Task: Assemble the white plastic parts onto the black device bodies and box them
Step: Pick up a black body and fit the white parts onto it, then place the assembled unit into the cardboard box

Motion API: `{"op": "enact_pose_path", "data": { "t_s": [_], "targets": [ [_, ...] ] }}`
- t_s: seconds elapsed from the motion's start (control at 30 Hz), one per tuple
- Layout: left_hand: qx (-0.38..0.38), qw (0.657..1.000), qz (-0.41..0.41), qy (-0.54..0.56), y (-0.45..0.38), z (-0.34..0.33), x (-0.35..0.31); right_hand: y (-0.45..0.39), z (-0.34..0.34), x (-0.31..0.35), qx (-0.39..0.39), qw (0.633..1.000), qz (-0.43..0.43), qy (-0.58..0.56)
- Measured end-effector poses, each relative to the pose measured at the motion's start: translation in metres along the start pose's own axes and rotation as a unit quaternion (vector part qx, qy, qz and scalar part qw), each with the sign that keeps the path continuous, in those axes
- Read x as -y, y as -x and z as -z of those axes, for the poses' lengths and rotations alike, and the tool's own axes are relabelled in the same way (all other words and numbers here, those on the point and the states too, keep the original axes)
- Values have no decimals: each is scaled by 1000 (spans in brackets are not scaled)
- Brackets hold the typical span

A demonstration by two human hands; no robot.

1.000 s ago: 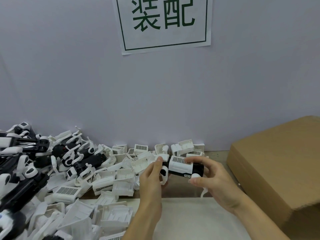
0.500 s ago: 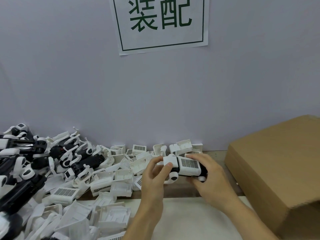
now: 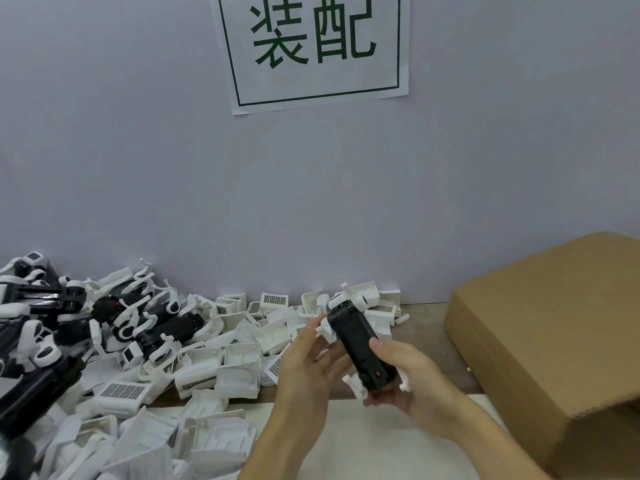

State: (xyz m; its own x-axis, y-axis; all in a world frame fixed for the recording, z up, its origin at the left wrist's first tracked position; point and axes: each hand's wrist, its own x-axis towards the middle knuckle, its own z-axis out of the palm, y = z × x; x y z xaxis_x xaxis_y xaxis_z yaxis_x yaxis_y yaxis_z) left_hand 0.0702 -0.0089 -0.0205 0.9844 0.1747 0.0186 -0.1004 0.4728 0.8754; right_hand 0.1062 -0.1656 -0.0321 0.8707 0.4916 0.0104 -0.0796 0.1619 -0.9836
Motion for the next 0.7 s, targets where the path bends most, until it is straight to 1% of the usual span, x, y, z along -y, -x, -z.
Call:
{"op": "enact_pose_path", "data": {
  "t_s": [0.1,0.23,0.33,0.4,0.47,0.53,0.6,0.7],
  "targets": [
    [-1,1000,-18,-22,-3,1,2,2,-3,0,8,999,-38,1],
    [2,998,-19,-56,-5,3,5,8,2,12,39,996,-78,36],
    [-17,997,-14,-76,-7,5,9,14,11,27,72,990,-96,73],
    [-36,995,-17,-86,-9,6,14,19,15,37,68,986,-99,115],
    [-66,994,-29,-87,-13,7,17,22,18,46,34,987,-93,125],
    [-84,992,-34,-87,-14,9,18,25,20,57,-33,995,-68,70],
    [-89,992,-29,-85,-15,9,18,28,26,72,-119,993,-10,-16],
    [-87,992,-24,-88,-14,9,18,32,42,105,-223,957,110,-147]
  ]
}}
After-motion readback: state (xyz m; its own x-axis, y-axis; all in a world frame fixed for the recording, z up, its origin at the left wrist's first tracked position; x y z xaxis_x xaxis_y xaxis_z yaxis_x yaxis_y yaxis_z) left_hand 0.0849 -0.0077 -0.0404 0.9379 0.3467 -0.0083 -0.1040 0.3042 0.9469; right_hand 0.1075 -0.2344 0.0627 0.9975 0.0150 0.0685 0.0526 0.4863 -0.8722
